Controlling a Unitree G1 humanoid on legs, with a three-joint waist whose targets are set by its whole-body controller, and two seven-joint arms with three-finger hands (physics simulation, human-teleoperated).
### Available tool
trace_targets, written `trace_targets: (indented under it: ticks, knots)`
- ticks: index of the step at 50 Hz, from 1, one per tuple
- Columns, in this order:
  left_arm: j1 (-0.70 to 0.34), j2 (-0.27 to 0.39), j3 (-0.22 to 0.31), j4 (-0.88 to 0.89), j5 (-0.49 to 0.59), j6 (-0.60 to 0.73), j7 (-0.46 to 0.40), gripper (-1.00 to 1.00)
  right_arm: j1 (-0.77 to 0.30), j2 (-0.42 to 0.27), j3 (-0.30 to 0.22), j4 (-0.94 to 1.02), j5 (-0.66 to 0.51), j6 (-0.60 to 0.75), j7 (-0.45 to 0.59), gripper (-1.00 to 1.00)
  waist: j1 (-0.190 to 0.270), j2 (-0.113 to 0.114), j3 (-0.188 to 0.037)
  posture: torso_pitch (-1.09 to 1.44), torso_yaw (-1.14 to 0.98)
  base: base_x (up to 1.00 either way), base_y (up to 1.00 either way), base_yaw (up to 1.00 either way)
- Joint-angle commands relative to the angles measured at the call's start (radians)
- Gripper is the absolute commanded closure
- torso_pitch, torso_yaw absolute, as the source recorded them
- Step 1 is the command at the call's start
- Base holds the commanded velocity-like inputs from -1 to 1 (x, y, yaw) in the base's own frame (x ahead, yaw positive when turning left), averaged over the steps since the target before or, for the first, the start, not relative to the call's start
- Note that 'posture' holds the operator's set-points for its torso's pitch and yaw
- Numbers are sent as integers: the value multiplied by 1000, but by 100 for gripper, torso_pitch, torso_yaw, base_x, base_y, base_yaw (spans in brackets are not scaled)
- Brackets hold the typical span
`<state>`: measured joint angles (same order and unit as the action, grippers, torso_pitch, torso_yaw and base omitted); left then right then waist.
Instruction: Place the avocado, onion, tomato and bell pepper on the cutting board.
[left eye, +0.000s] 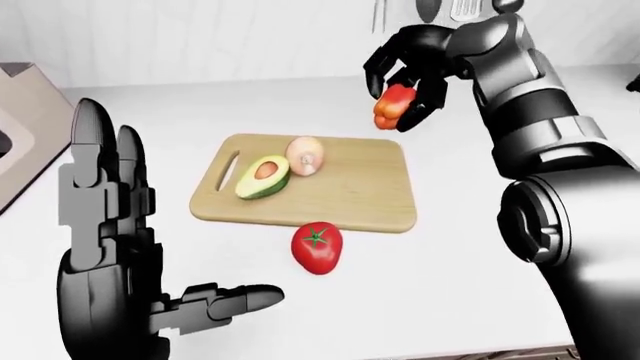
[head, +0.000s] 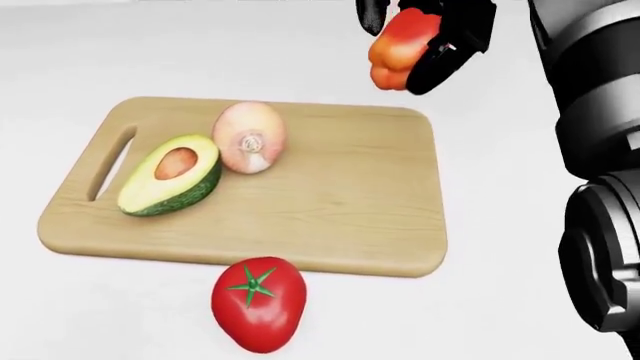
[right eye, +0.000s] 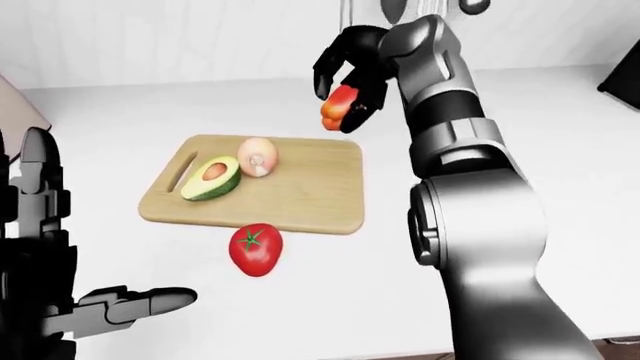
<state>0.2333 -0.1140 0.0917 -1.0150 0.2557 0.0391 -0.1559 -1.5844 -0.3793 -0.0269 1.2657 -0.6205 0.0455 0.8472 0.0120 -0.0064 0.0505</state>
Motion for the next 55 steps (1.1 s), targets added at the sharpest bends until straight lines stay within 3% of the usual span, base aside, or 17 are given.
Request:
trace_targets:
  ticks: [1,22,36,38,39,40,41,42,43,45,53,55]
  knots:
    - [-7,0,-5,-32,-1,-22,4,-100,-34,-6,-10,-44,1,-22,-11,100,0,-1,-26,0,0,0,0,0]
    - [-6,5,0,-32,-6,-21,7,-100,-1,80,-9,-18,8,-57,-42,100,-1,1,-27,0,0,0,0,0]
    - [-8,10,4,-32,-11,-18,10,-100,10,94,-2,-11,-6,-74,-47,100,-3,4,-31,0,0,0,0,0]
    - [-5,10,1,-32,-10,-21,10,-100,13,94,0,-12,-9,-75,-48,82,-3,4,-31,0,0,0,0,0]
    - [-7,9,0,-32,-9,-19,11,-100,13,93,0,-12,-11,-73,-47,29,-3,4,-31,0,0,0,0,0]
    - [-7,9,-2,-32,-7,-19,11,-100,12,92,-1,-12,-12,-72,-48,13,-3,4,-32,0,0,0,0,0]
    - [-7,9,-2,-32,-7,-19,11,-100,12,92,-1,-12,-12,-72,-48,13,-3,4,-32,0,0,0,0,0]
    - [-7,9,-4,-32,-4,-18,11,-100,12,91,-2,-13,-12,-72,-48,-22,-3,4,-33,0,0,0,0,0]
    - [-8,9,-3,-32,-5,-17,11,-100,12,91,-2,-13,-13,-72,-49,-21,-3,4,-33,0,0,0,0,0]
    - [-7,9,-3,-32,-5,-17,11,-100,14,92,-2,-13,-13,-72,-50,-43,-3,4,-33,0,0,0,0,0]
    - [-6,8,-4,-32,-4,-19,11,-100,20,88,-2,-21,-15,-71,-46,-80,-3,4,-34,0,0,0,0,0]
    - [-7,8,-4,-32,-4,-18,11,-100,9,83,-3,-23,-14,-68,-45,-100,-3,3,-35,0,0,0,0,0]
